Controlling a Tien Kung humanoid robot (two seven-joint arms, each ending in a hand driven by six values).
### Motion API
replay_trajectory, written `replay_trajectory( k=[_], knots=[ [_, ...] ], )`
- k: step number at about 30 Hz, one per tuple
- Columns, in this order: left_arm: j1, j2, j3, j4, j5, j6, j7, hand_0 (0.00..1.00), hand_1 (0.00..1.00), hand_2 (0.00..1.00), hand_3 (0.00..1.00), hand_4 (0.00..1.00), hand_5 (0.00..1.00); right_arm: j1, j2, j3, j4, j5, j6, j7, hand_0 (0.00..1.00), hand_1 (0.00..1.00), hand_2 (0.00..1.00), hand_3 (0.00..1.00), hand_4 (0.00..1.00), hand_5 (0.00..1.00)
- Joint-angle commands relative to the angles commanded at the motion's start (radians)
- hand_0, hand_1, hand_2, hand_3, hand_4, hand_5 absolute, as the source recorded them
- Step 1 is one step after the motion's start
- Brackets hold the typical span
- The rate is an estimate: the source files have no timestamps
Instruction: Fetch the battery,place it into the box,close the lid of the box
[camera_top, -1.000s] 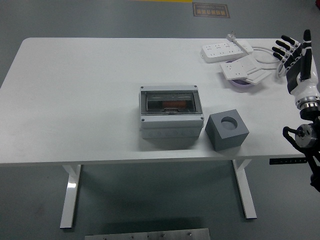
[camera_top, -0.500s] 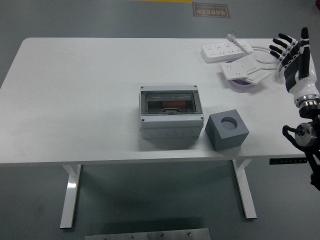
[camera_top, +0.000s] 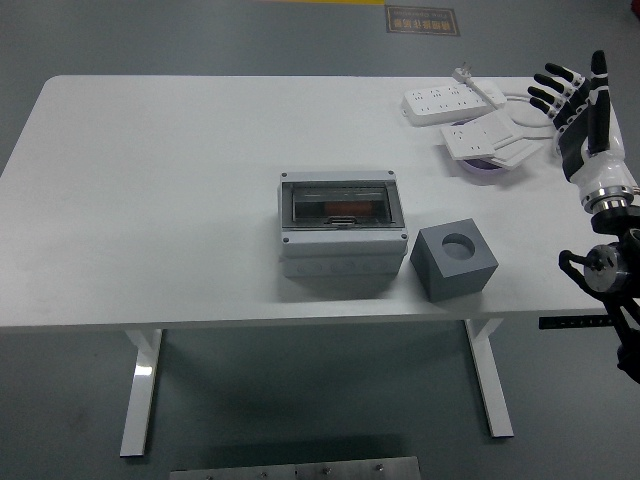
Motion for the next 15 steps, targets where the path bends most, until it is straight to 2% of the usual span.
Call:
replay_trajectory(
  k=[15],
  knots=[
    [0.002, 0.005, -0.009, 0.001, 0.013, -0.007, -0.002, 0.576, 0.718, 0.649, 0.594, 0.683, 0.196, 0.049, -0.009, -0.068, 0.005, 0.000, 0.002, -0.015, 0.780, 0.687, 0.687, 0.682, 0.998, 0.998]
  ],
)
